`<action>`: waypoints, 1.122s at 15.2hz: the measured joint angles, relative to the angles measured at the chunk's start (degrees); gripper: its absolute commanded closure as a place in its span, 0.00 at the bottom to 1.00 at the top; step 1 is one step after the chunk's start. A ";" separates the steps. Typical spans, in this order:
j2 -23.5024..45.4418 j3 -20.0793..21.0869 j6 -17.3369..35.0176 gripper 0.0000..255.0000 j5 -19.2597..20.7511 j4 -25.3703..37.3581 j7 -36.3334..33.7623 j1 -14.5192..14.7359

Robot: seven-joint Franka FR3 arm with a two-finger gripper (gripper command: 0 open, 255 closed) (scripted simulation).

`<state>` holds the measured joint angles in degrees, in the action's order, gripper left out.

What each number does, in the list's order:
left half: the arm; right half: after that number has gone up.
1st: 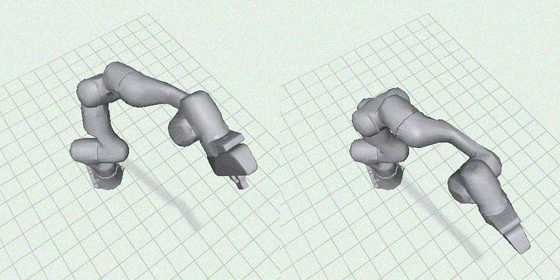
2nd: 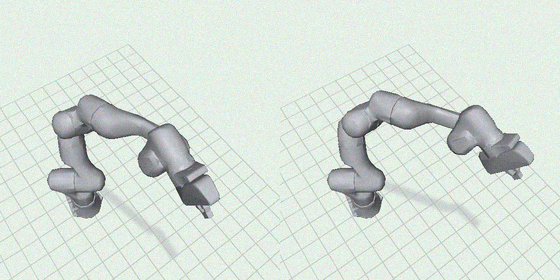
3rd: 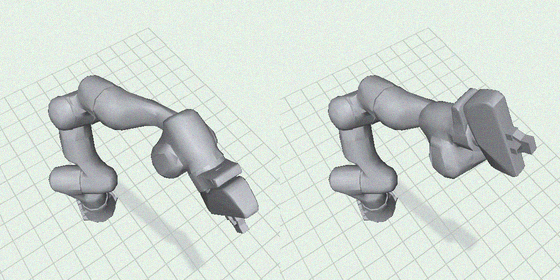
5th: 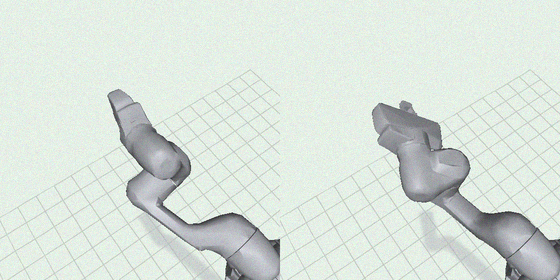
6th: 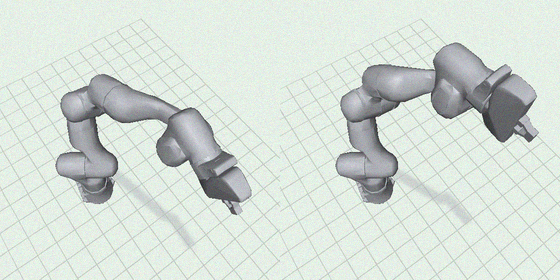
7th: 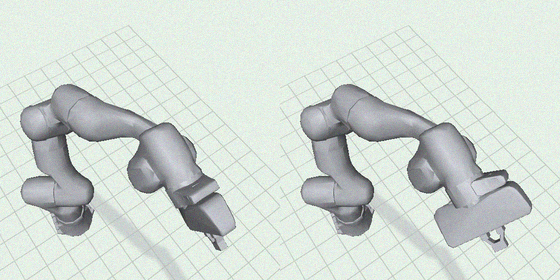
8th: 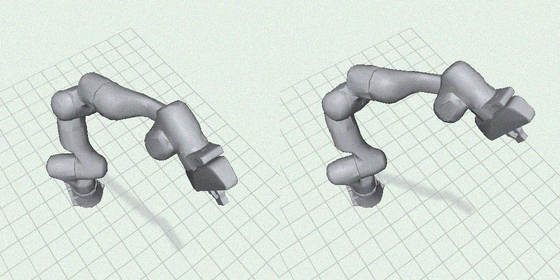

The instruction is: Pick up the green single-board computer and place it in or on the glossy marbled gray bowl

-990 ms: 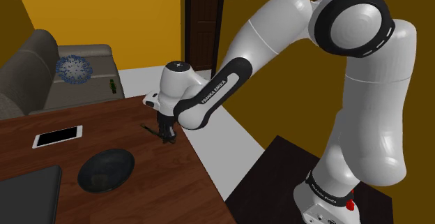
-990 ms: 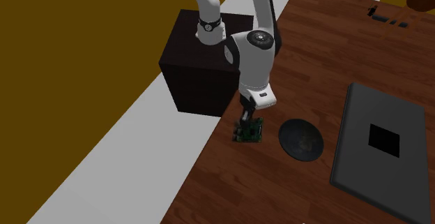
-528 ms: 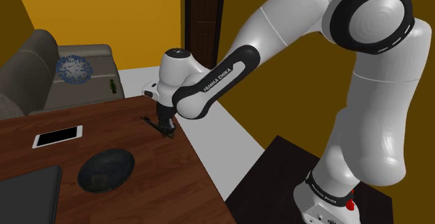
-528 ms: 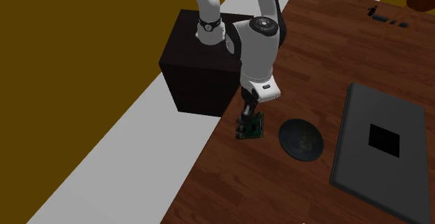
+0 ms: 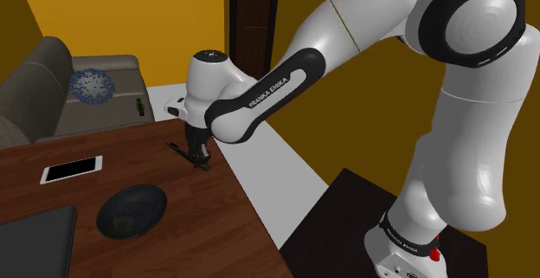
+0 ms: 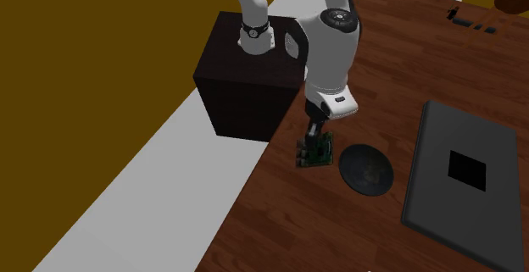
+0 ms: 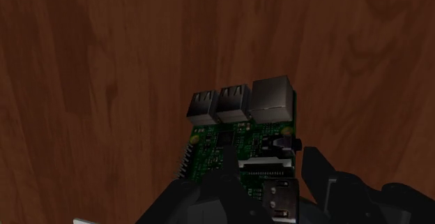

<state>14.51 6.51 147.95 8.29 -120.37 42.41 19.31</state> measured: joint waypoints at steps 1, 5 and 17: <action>0.33 0.19 -0.41 1.00 0.48 0.64 -1.35 0.87; 4.33 0.72 -3.44 1.00 2.44 7.24 -6.50 4.52; 15.99 1.19 -10.22 1.00 6.28 24.42 -17.11 13.65</action>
<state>30.50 7.70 137.73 14.57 -95.95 25.30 32.96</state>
